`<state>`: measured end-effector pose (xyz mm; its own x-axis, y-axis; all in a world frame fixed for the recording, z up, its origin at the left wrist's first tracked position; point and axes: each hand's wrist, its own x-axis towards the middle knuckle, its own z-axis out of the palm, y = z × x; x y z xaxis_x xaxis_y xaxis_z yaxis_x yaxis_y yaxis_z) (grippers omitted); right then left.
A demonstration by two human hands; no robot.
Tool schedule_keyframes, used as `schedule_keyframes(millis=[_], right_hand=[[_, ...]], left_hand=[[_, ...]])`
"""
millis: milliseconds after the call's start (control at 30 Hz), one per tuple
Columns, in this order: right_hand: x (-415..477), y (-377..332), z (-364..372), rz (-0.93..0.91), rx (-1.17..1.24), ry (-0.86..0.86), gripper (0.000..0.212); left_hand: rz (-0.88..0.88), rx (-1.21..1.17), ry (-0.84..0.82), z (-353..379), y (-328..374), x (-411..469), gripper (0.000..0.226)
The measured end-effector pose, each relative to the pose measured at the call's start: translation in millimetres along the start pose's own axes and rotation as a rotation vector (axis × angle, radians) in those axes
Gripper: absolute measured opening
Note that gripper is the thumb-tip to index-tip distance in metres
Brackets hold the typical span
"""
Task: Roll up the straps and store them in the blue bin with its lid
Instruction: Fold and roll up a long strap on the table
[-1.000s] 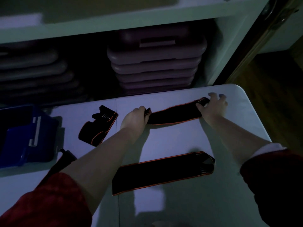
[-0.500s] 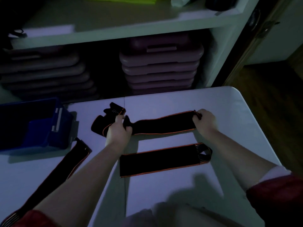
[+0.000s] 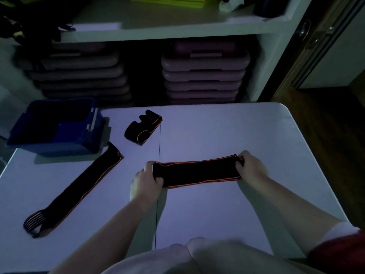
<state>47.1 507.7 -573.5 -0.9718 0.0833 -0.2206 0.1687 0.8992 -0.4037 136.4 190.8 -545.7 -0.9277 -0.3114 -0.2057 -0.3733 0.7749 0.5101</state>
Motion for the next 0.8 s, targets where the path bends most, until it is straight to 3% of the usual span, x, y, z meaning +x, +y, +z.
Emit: schedule_keyframes(millis=[200,400,567,700,800], right_hand=[[0.8,-7.7,-7.0,0.020,-0.041,0.090,0.020],[-1.4,1.3,-5.0,0.028,-0.161,-0.020,0.019],[-8.3,3.0,0.7,0.036,-0.371,0.055,0.031],[0.3,8.5,4.0,0.129,-0.152,-0.059,0.019],[16.3,7.8,1.4,0.040,-0.022,-0.064,0.017]], left_hand=[[0.003,-0.038,0.018,-4.4,-1.2,-0.4,0.041],[-0.056,0.003,-0.099,-2.5,-6.2,7.7,0.044],[-0.133,-0.020,-0.127,-1.5,-9.8,17.3,0.054],[-0.174,-0.060,-0.192,-1.0,-7.0,33.7,0.056],[-0.163,-0.093,-0.232,-1.8,-1.3,45.7,0.051]])
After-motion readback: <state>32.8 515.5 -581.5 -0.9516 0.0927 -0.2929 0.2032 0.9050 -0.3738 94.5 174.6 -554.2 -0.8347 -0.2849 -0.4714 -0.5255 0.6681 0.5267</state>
